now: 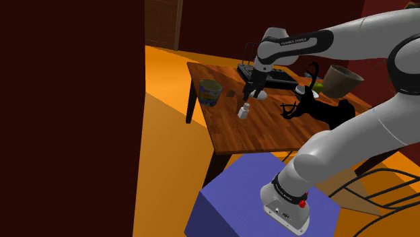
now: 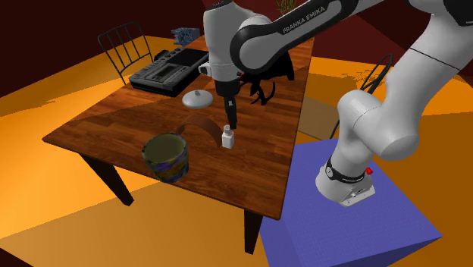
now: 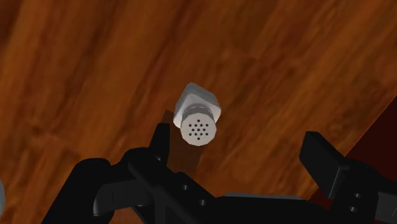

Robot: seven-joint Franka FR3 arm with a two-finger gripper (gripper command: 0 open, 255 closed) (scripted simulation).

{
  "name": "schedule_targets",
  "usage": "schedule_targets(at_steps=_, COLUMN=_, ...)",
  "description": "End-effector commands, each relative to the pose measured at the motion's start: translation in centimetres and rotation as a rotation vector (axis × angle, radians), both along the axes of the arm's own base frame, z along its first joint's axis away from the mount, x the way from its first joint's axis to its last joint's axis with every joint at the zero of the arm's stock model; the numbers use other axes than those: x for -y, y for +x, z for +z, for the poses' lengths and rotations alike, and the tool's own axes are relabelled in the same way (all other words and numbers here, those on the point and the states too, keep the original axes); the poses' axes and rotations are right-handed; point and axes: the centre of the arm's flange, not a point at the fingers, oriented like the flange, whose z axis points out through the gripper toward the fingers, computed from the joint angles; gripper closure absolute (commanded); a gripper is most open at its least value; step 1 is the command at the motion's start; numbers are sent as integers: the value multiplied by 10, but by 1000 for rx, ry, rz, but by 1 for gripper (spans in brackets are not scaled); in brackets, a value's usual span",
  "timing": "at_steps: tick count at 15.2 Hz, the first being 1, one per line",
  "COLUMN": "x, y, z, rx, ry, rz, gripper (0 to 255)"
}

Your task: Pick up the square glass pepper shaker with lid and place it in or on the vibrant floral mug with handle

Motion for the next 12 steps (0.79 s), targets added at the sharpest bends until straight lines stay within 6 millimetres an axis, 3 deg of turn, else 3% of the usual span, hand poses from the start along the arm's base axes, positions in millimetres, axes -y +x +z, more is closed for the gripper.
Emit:
schedule_targets(at_steps=1, x=20, y=11, z=-18, rx=12, ry=10, rz=-2, gripper=0)
schedule_targets(at_steps=2, x=27, y=15, z=-24, rx=17, ry=14, rz=-3, gripper=0)
schedule_targets(at_steps=9, x=25, y=13, z=-61, rx=17, ry=14, rz=-3, gripper=0)
schedule_targets(at_steps=12, x=25, y=13, z=-64, rx=17, ry=14, rz=-3, gripper=0)
